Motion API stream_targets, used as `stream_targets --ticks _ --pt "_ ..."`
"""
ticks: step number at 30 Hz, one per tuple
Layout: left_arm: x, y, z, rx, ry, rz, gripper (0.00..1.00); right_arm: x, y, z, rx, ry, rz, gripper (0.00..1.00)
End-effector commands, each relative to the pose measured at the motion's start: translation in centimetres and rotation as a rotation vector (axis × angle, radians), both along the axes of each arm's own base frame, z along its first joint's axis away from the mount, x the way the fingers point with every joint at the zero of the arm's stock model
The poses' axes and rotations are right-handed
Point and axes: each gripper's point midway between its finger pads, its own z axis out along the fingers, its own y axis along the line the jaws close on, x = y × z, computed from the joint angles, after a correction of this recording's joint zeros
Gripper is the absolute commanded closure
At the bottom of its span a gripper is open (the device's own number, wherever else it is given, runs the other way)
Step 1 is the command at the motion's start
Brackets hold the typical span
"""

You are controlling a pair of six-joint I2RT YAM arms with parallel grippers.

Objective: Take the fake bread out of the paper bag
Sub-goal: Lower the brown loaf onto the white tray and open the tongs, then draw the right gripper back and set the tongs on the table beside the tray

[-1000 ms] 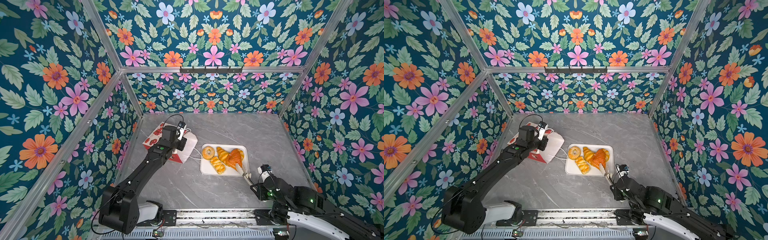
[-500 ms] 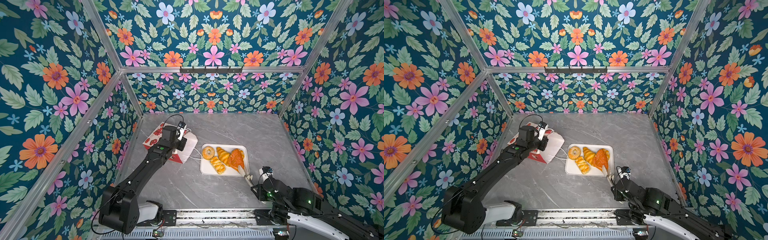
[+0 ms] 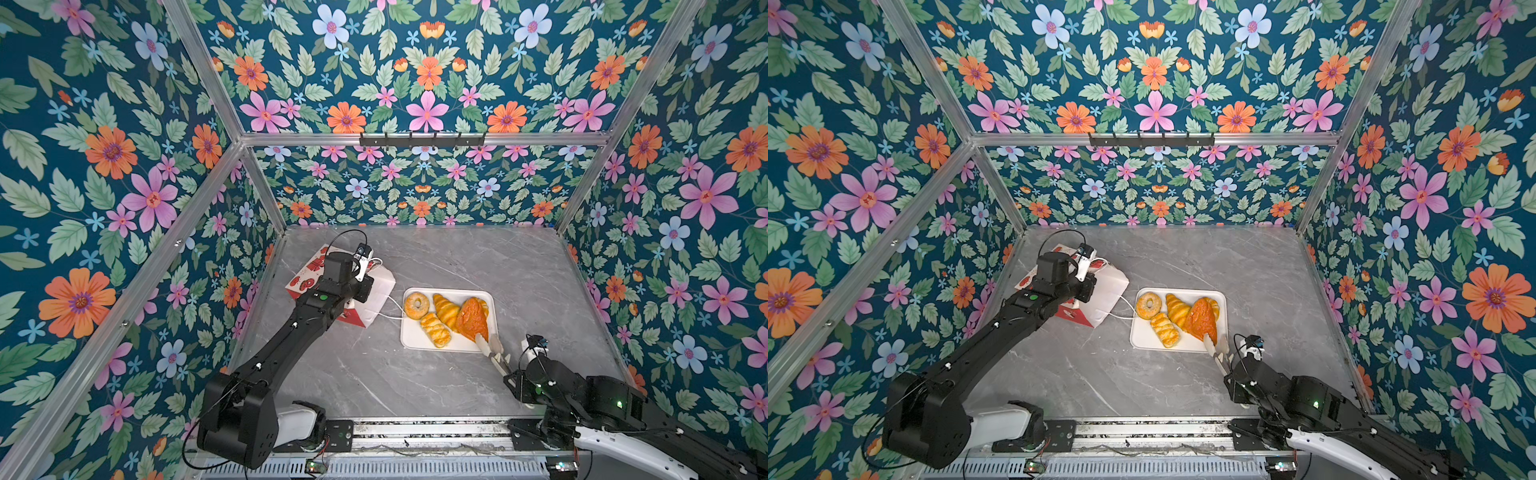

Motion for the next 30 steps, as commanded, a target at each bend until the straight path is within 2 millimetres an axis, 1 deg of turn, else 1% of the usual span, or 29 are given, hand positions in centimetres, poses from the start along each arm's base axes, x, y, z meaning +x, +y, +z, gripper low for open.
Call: stream_targets --ticks 1,7,13,15,19,21,27,30 --pt "0.2 0.0 0.6 -0.011 -0.022 0.003 1.00 0.4 0.0 0.7 0.017 -0.030 -0.008 0.65" --pt "0.2 0.1 0.8 -0.011 -0.028 0.008 1.00 0.7 1.0 2.6 0.077 -0.091 0.047 0.65" --pt "0.3 0.0 0.7 -0.011 -0.025 0.005 1.00 0.6 1.9 3.5 0.090 -0.100 0.095 0.65" --pt "0.3 -0.1 0.7 -0.013 -0.024 0.004 1.00 0.6 1.9 3.5 0.079 -0.093 0.097 0.65" --pt "0.3 -0.1 0.8 -0.014 -0.027 0.003 1.00 0.3 1.3 2.5 0.031 -0.056 0.084 0.65" --pt "0.3 -0.1 0.8 -0.014 -0.027 0.002 1.00 0.3 1.3 2.5 0.039 -0.059 0.082 0.65" --pt "0.1 0.1 0.8 -0.012 -0.026 0.007 1.00 1.0 1.7 4.2 0.107 -0.146 0.090 0.65" --pt "0.1 0.1 0.8 -0.013 -0.027 0.009 1.00 1.4 1.6 5.1 0.101 -0.184 0.097 0.65"
